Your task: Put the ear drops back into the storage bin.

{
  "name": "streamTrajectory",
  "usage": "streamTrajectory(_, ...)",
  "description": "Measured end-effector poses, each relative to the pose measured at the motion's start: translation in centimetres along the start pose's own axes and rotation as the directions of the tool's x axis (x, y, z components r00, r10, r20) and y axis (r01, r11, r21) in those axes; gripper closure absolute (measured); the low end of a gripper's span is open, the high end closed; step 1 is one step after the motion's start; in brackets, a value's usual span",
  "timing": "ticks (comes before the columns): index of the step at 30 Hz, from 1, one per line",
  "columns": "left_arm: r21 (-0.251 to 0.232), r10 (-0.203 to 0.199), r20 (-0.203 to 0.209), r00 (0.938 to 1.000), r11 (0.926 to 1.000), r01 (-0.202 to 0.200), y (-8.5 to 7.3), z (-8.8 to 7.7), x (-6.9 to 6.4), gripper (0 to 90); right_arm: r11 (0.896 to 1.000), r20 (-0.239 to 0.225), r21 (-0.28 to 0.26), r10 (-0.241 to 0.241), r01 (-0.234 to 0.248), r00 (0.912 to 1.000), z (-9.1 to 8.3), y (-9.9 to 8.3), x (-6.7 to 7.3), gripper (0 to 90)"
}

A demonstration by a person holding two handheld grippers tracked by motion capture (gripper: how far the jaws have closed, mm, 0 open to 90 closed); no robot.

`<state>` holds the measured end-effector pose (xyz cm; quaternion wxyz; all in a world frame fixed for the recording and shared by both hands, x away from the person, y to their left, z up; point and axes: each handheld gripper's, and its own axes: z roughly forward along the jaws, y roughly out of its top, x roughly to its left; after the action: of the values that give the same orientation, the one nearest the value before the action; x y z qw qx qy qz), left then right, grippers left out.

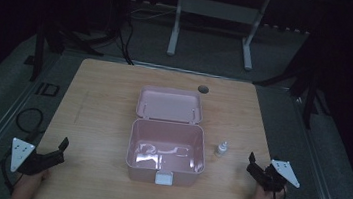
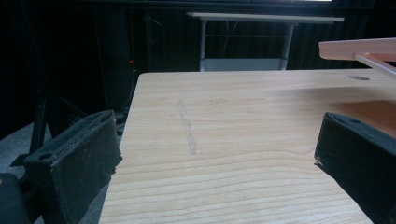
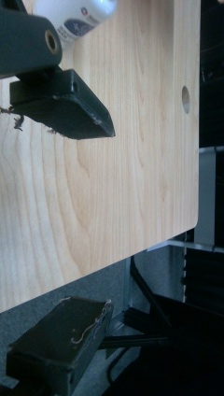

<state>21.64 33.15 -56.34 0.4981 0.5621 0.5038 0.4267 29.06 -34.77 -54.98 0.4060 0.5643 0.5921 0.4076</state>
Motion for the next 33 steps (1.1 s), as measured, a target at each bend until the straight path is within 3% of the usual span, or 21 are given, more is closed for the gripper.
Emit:
streamTrajectory(5, 0.001, -0.001, 0.002, 1.0, 1.0, 0.001, 0.0, 0.0, 0.0, 0.3, 0.998, -0.051, 0.035, -0.045, 0.047, 0.9977, 0.4, 0.2, 0.7, 13.2)
streamTrajectory(6, 0.003, 0.001, 0.002, 1.0, 1.0, -0.001, 0.0, 0.0, 0.0, 0.3, 0.992, -0.095, 0.08, -0.093, 0.101, 0.9911, 0.7, 0.3, 1.1, 13.2)
streamTrajectory(7, 0.007, 0.001, 0.004, 1.0, 1.0, -0.001, 0.0, 0.0, 0.0, 0.4, 0.989, -0.101, 0.092, -0.107, 0.117, 0.9891, 0.8, 0.3, 1.2, 13.3)
streamTrajectory(11, 0.014, 0.003, 0.008, 1.0, 0.9999, -0.004, 0.0, 0.1, -0.1, 0.4, 0.977, -0.131, 0.159, -0.121, 0.141, 0.984, 1.3, 0.5, 1.2, 13.6)
streamTrajectory(15, 0.018, 0.003, 0.007, 1.0, 0.9998, -0.003, 0.0, 0.1, -0.1, 0.4, 0.955, -0.139, 0.247, -0.134, 0.166, 0.9812, 1.5, 0.8, 1.2, 13.7)
streamTrajectory(17, 0.018, 0.001, 0.008, 1.0, 0.9998, -0.002, 0.0, 0.1, -0.1, 0.4, 0.948, -0.168, 0.283, -0.104, 0.149, 0.9802, 1.6, 0.7, 1.1, 13.7)
streamTrajectory(24, 0.02, 0.0, 0.011, 0.9999, 0.9998, 0.0, 0.0, 0.2, -0.1, 0.4, 0.885, -0.222, 0.442, -0.053, 0.149, 0.9735, 1.3, 0.9, 1.1, 13.8)
streamTrajectory(33, 0.02, 0.001, 0.019, 0.9998, 0.9998, -0.001, -0.1, 0.1, -0.1, 0.4, 0.777, -0.305, 0.583, -0.063, 0.239, 0.9503, 0.7, 2.0, 1.3, 14.3)
